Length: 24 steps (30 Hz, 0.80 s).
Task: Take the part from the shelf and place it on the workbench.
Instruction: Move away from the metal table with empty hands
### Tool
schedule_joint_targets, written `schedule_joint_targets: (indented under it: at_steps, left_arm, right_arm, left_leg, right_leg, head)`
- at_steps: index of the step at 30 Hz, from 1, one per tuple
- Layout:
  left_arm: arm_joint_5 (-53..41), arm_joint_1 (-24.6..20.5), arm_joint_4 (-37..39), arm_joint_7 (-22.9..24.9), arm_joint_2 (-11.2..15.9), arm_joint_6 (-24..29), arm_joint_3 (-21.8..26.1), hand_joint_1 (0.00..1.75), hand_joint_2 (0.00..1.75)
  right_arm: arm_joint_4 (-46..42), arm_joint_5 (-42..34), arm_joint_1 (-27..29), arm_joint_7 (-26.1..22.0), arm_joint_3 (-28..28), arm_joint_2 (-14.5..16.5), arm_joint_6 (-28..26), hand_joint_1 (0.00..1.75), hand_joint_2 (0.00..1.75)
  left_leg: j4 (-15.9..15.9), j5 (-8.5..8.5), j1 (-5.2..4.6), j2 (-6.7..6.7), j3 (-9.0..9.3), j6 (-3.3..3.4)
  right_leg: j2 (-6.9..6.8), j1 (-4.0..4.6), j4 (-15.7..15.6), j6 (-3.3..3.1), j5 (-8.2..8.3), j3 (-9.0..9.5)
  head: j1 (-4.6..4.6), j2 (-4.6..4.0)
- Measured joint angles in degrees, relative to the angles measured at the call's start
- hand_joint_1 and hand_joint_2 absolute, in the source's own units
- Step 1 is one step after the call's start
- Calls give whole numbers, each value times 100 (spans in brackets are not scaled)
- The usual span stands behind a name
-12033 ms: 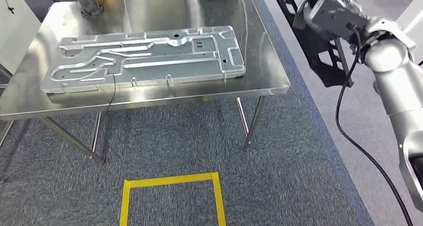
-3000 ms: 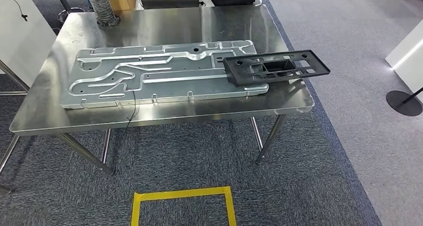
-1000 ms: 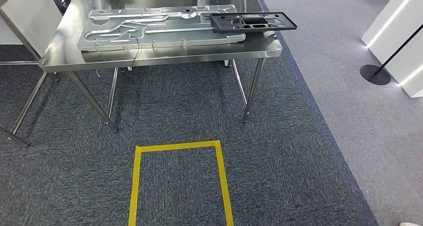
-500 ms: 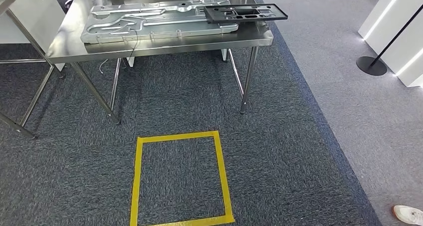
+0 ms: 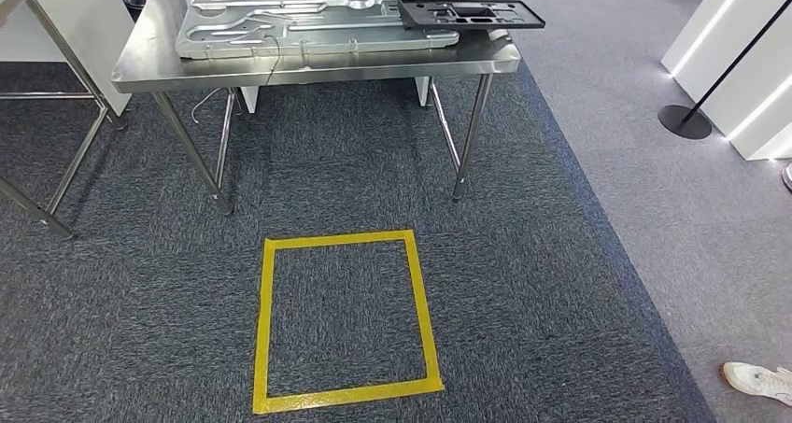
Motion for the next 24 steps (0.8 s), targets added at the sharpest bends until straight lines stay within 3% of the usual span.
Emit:
schedule_joint_targets:
  at_steps: [2,4,5,7,9,12,13,14,15,18,20,24]
  left_arm:
    - [0,3,-3,182,-6,-22,17,0,175]
    - [-76,2,-25,254,-23,-57,135,0,175]
    - [-156,7,-42,274,-32,-78,239,0,175]
    - [-383,34,-77,302,-40,-112,476,0,175]
    - [-649,76,-98,319,-42,-126,714,0,175]
    - [-1064,187,-107,337,-37,-161,1094,0,175]
    - [-1204,241,-107,343,-34,-180,1225,0,175]
    - [-1336,297,-107,347,-30,-195,1352,0,175]
    - [-1471,347,-107,349,-23,-208,1486,0,175]
    - [-1889,455,-107,365,1,-231,1898,0,175]
    - [-2155,515,-107,374,11,-257,2166,0,175]
    - [-2674,563,-129,379,29,-322,2689,0,175]
  right_arm:
    - [0,53,-3,94,55,4,38,0,175]
    - [0,38,5,186,149,1,48,0,175]
    - [-1,1,18,216,217,-1,60,0,175]
    - [-1,-108,54,251,361,-1,103,0,175]
    - [-3,-234,94,269,506,4,147,0,175]
    - [-23,-428,122,277,735,11,212,0,175]
    - [-43,-494,125,279,816,11,229,0,175]
    - [-71,-559,128,282,894,11,242,0,175]
    - [-108,-624,129,285,976,11,257,0,175]
    - [-250,-821,118,287,1218,11,321,0,175]
    - [-335,-947,114,289,1367,11,346,0,175]
    - [-437,-1200,135,302,1647,13,419,0,175]
  left_leg:
    - [9,53,-26,2,-57,-5]
    - [21,94,-53,7,-92,-31]
    - [26,113,-57,11,-107,-53]
    - [27,150,-59,23,-126,-115]
    - [148,56,-51,10,-185,-184]
    - [1056,-505,12,-16,-559,-301]
    - [1391,-643,39,-16,-688,-334]
    - [1575,-674,62,-15,-745,-363]
    - [1552,-595,85,-14,-705,-388]
    - [584,-145,133,-13,-148,-426]
    - [197,-89,117,-23,53,-361]
    - [123,-68,94,-40,9,-169]
  right_leg:
    - [3,43,-633,-87,283,497]
    - [-8,100,-1393,-200,388,987]
    - [-15,122,-1605,-240,379,1103]
    - [-21,127,-1728,-279,383,1120]
    - [-31,97,-1815,-322,447,1127]
    - [-42,75,-1853,-375,510,1091]
    - [-43,76,-1838,-378,514,1069]
    - [-43,73,-1818,-376,516,1049]
    - [-43,66,-1789,-367,513,1031]
    - [-42,45,-1666,-295,471,968]
    - [-40,55,-1593,-220,450,926]
    - [-45,33,-1478,-83,391,859]
  head:
    - [0,0]
    - [0,0]
    - [0,-1]
    - [-1,-1]
    - [-1,0]
    - [-2,-1]
    - [-2,-2]
    - [-2,-2]
    - [-2,-2]
    - [-2,-2]
    - [-2,-1]
    - [0,0]
